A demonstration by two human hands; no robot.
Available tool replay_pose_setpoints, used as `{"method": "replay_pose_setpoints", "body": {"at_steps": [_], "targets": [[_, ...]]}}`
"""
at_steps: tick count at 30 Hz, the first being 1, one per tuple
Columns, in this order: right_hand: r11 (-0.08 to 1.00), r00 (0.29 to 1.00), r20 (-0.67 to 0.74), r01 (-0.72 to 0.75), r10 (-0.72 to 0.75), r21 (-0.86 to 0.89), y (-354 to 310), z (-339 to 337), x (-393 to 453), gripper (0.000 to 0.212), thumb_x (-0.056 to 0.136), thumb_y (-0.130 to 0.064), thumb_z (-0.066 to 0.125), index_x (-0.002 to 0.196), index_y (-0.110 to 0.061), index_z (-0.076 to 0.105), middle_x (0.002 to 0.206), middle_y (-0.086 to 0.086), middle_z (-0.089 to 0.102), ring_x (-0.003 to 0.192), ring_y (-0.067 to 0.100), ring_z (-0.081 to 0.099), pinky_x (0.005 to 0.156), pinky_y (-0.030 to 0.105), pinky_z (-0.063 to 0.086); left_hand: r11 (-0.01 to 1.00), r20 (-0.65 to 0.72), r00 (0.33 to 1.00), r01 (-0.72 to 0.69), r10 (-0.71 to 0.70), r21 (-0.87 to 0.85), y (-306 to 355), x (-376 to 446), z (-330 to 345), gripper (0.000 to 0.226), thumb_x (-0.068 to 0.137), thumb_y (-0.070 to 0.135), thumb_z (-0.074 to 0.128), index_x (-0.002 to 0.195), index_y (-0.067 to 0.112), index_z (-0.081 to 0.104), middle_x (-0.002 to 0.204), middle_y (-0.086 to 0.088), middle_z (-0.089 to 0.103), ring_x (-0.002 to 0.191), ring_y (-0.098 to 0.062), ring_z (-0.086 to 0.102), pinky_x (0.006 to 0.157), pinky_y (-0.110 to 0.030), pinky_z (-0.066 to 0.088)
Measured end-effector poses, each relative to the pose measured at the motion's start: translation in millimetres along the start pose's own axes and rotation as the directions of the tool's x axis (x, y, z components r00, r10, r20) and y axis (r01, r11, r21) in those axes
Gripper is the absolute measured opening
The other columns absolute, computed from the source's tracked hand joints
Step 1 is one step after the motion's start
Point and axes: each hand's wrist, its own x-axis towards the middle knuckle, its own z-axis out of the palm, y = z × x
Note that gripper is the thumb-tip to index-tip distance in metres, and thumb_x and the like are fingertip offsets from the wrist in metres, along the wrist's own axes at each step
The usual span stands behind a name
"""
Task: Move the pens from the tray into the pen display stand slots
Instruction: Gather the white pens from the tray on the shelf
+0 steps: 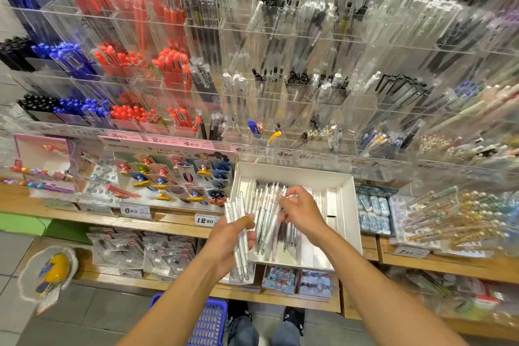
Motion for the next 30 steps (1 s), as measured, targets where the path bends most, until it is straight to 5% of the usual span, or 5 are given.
{"method": "replay_pose_setpoints", "body": {"at_steps": [6,12,14,20,30], "targets": [[0.950,0.929,0.360,-0.034,-0.085,0.311,-24,11,-23,0.017,0.088,-0.016,0.069,0.095,-0.009,0.055,0.074,0.004,0.068,0.064,0.016,0.065,0.059,0.026,0.053,0.980,0.199,0.977,-0.110,0.076,0.164,-1,-5,8,0.040,0.079,0.023,0.077,0.115,0.010,0.067,0.080,-0.001,0.072,0.063,-0.013,0.060,0.059,-0.025,0.052],[0.993,0.996,0.083,-0.022,0.012,0.115,-7,14,-1,0.015,0.089,-0.029,0.069,0.095,-0.017,0.063,0.092,0.004,0.070,0.063,0.014,0.067,0.064,0.030,0.057,0.980,0.096,0.994,-0.071,0.054,0.188,-8,1,6,0.037,0.081,0.019,0.079,0.114,0.015,0.063,0.084,0.003,0.073,0.054,-0.013,0.046,0.072,-0.033,0.053],[0.991,0.995,-0.045,-0.093,0.089,-0.096,8,12,7,0.012,0.089,-0.028,0.066,0.089,-0.020,0.058,0.096,0.005,0.068,0.072,0.017,0.068,0.068,0.031,0.058,0.987,0.066,0.998,-0.032,0.022,0.158,-7,3,2,0.034,0.085,0.011,0.074,0.115,0.012,0.059,0.093,-0.006,0.070,0.054,-0.012,0.050,0.058,-0.028,0.053],[0.824,0.992,-0.074,-0.130,0.107,-0.552,35,35,19,0.041,0.092,-0.027,0.062,0.059,-0.018,0.040,0.055,-0.003,0.041,0.048,0.012,0.040,0.045,0.023,0.032,0.997,0.031,1.000,0.002,-0.004,0.072,-3,7,-4,0.028,0.092,0.004,0.063,0.119,0.002,0.056,0.090,-0.014,0.059,0.056,-0.016,0.054,0.050,-0.028,0.050],[0.839,0.999,-0.046,-0.046,0.025,-0.543,25,30,13,0.022,0.099,-0.020,0.044,0.078,-0.015,0.047,0.073,0.001,0.054,0.061,0.015,0.052,0.050,0.026,0.036,0.993,0.032,0.999,-0.025,0.021,0.115,-6,6,-2,0.027,0.088,0.000,0.067,0.114,0.004,0.060,0.090,-0.013,0.066,0.060,-0.016,0.055,0.053,-0.030,0.050]]}}
